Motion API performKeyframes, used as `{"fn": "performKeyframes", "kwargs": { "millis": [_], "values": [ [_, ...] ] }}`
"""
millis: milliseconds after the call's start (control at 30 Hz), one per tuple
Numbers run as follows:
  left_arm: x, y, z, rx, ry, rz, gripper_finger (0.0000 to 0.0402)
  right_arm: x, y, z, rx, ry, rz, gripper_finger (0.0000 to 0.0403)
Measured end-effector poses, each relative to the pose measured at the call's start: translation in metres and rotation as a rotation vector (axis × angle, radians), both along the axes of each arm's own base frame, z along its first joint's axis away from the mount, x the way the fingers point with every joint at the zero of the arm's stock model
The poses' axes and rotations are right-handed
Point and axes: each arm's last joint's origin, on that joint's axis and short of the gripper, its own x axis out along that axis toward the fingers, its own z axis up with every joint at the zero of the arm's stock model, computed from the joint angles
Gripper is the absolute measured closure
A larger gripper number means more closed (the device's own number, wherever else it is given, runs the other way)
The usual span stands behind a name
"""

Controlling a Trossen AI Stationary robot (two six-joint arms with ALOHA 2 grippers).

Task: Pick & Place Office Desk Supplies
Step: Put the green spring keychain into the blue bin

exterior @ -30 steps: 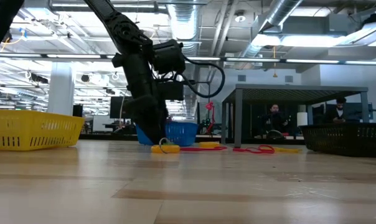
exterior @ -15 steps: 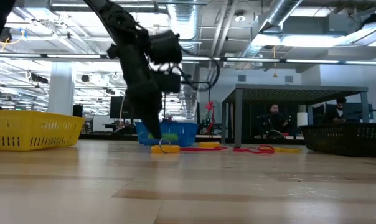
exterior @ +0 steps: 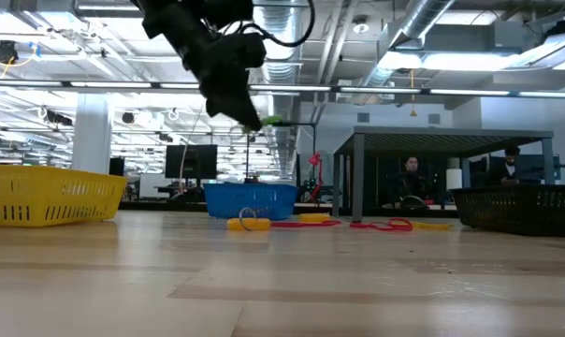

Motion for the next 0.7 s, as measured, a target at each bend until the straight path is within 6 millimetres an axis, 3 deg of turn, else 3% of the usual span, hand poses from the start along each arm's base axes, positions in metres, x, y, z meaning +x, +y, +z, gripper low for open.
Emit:
{"fn": "performKeyframes", "kwargs": {
  "millis": [167, 400, 567, 700],
  "values": [
    [-0.007, 0.035, 0.016, -0.088, -0.140, 0.230, 0.0399, 0.001, -0.004, 0.000, 0.000, -0.001, -0.012, 0.0326],
    [-0.018, 0.079, -0.007, -0.182, -0.056, 0.444, 0.0399, 0.002, -0.002, 0.002, 0.010, -0.022, -0.010, 0.0326],
    [-0.018, 0.088, -0.032, -0.259, 0.055, 0.509, 0.0400, 0.001, 0.001, 0.004, 0.017, -0.038, 0.003, 0.0326],
    [-0.014, 0.088, -0.040, -0.273, 0.074, 0.510, 0.0400, 0.000, 0.003, 0.004, 0.017, -0.036, 0.009, 0.0326]
  ]
}}
